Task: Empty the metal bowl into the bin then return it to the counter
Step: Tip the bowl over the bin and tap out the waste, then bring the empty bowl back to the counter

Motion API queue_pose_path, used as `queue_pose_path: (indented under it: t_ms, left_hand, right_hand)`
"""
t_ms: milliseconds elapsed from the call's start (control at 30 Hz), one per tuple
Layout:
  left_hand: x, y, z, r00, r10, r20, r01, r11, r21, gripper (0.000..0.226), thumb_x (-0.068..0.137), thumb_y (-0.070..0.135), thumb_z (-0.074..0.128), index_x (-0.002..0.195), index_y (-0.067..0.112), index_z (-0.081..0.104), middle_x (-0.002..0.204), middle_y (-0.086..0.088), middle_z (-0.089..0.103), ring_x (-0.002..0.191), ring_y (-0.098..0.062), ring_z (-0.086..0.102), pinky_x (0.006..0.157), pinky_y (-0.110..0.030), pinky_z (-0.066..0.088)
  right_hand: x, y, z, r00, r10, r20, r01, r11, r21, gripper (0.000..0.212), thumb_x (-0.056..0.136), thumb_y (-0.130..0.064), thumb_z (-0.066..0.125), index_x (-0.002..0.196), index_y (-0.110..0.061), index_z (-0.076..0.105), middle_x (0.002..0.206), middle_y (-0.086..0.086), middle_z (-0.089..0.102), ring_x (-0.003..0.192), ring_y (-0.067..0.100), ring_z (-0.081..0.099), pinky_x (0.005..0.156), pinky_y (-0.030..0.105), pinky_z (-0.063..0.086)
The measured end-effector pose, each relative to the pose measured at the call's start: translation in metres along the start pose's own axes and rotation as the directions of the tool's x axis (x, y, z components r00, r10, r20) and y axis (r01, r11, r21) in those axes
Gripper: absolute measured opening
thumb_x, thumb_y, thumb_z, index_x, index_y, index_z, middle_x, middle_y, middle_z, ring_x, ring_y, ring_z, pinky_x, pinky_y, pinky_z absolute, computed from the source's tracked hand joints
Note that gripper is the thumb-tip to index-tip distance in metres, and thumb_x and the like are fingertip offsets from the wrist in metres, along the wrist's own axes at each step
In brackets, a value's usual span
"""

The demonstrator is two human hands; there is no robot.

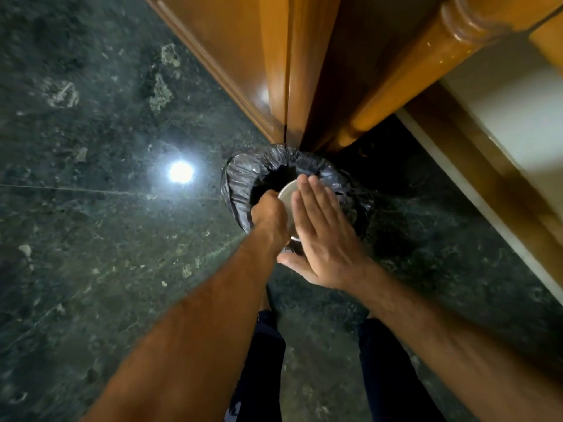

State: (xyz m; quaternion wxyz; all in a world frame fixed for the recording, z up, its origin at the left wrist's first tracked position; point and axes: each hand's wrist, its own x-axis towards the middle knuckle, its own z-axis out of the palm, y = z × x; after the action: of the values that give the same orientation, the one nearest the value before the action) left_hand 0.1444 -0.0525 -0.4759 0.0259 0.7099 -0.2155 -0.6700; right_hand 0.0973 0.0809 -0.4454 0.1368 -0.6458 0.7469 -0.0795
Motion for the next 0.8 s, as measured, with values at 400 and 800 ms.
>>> queue_pose_path:
  t_ms: [400,800]
  left_hand:
    - [-0.018,0.012,-0.011,0.834,0.538,0.120,-0.549,0.786,0.285,0.031,0.090,0.017,0.052,0.059,0.012,0.052,0.062,-0.009,0.051,0.060,-0.018,0.054,0.055,-0.031,0.041]
    - [-0.090,0.007,-0.034,0.379,0.893,0.243,-0.920,0.336,0.201,0.044,0.073,0.009,0.046,0.116,0.008,0.052,0.121,-0.009,0.048,0.117,-0.018,0.045,0.107,-0.041,0.041]
  right_hand:
    - [0.013,0.025,-0.036,0.487,0.522,0.701,-0.711,-0.230,0.665,0.077,0.087,-0.071,0.055,0.147,-0.028,0.032,0.144,0.023,0.047,0.107,0.040,0.071,0.084,0.052,0.062]
    - [0.019,0.012,-0.097,0.468,0.520,0.715,-0.412,-0.587,0.697,0.029,0.090,0.002,0.048,0.112,-0.004,0.066,0.106,0.021,0.066,0.095,0.033,0.061,0.092,0.057,0.056]
